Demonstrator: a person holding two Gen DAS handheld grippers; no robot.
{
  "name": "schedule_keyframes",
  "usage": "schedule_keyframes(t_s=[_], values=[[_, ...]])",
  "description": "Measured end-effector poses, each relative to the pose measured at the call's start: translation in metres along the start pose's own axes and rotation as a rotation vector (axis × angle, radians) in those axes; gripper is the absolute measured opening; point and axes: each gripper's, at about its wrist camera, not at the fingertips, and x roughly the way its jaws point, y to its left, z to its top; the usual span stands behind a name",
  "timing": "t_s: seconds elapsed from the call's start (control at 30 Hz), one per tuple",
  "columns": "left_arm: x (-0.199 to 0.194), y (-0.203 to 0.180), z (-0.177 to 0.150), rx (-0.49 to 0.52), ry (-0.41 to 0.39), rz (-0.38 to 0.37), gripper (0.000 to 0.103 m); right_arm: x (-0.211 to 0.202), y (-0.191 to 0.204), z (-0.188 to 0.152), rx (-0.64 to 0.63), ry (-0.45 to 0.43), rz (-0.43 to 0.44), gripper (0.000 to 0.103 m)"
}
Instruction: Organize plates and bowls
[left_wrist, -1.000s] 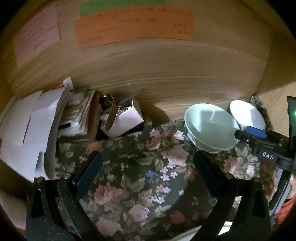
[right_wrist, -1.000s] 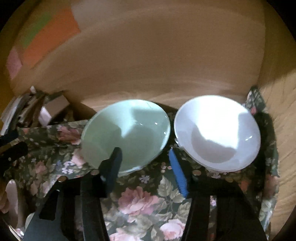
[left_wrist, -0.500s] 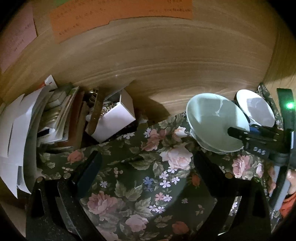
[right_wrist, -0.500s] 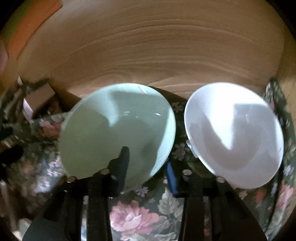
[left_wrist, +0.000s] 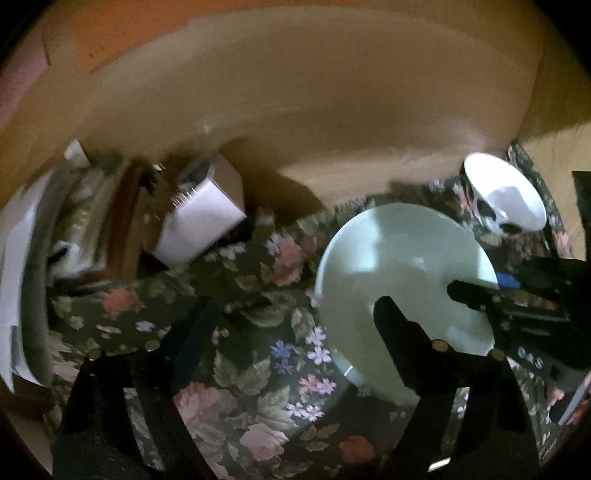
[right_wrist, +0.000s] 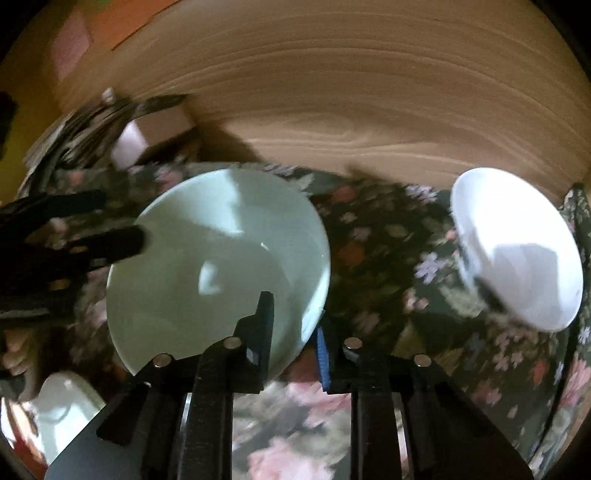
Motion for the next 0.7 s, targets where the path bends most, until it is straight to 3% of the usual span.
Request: schedule_keyframes(t_s=[0.17,0.27,0.5,0.7], values=[[0.016,-0.004,-0.005,-0.002,0.091,-0.046,0.068,-0.011,0.005,-0.007,0.023,-0.006,0.001,0.019],[0.022,-0.007,-0.006,0.004,0.124,-0.057,0.058,-0.022,0.002,-0.017,0.040,-0.009,0.011,0.025],[0.034,-0.016,-0.013,0.018,0.177,-0.084,0.031,-0.006,-0.003,-0.010,0.098,0.027,0.065,0.029],[0.036,-0.013,-0.015,0.005,0.173,-0.089,0.023,-0.006,0.001,-0.010,0.078,0.003,0.050,0.022]])
